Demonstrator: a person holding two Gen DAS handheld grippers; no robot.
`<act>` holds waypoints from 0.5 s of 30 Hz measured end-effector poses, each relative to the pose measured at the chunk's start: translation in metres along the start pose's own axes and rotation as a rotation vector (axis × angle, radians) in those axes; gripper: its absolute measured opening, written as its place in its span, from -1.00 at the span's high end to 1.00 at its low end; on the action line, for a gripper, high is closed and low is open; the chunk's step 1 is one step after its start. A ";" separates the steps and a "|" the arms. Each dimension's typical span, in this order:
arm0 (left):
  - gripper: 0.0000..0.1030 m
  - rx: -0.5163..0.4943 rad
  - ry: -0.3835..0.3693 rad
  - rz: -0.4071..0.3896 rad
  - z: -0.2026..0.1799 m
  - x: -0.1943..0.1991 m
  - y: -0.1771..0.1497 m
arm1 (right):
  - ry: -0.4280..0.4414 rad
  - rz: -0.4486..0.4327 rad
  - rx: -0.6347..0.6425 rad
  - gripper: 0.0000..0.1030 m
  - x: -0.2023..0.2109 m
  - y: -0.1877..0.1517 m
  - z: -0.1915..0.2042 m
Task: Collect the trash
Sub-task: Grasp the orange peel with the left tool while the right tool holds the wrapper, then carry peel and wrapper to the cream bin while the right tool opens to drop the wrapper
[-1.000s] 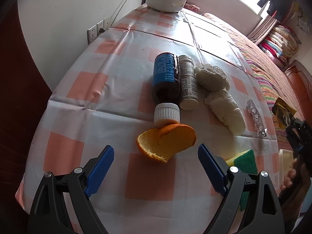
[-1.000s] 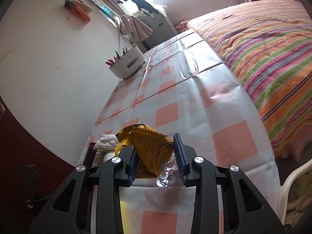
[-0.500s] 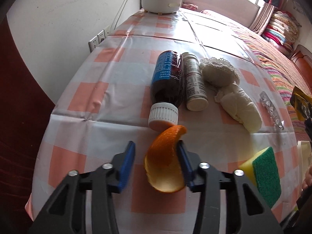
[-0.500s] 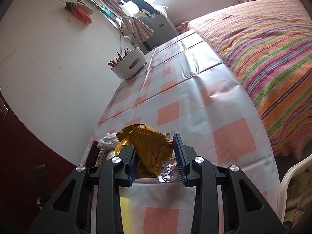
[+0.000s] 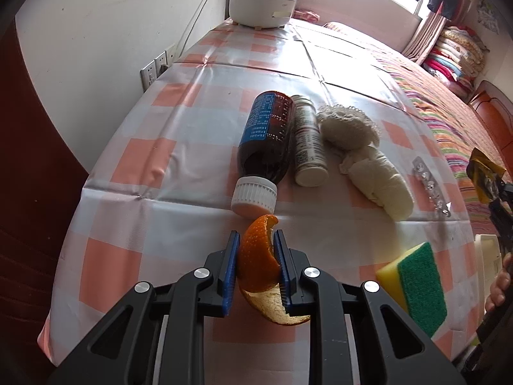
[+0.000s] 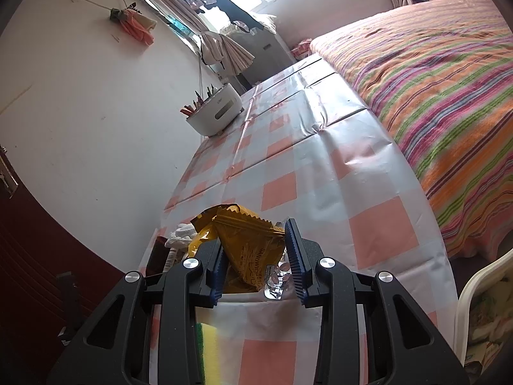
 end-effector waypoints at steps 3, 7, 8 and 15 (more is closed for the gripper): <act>0.58 0.000 -0.021 -0.009 -0.001 0.005 0.001 | 0.002 -0.007 0.008 0.37 0.004 0.000 0.002; 0.58 -0.005 -0.051 -0.023 -0.007 0.013 0.003 | -0.010 -0.018 0.026 0.37 0.013 0.001 0.003; 0.58 -0.008 -0.055 -0.028 -0.009 0.015 0.003 | -0.012 -0.020 0.028 0.37 0.015 0.001 0.002; 0.58 -0.034 -0.090 -0.044 -0.032 0.026 0.006 | -0.029 -0.052 0.025 0.37 0.041 0.003 -0.005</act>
Point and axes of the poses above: each gripper's, at about its wrist camera, not at the fingertips, and x roughly against the way its jaws point, z to its left, y to its top, the point moved 2 cm from there along -x, roughly the way its jaws point, and after that the axes turned 13 degrees about y, right-handed, at the moved point
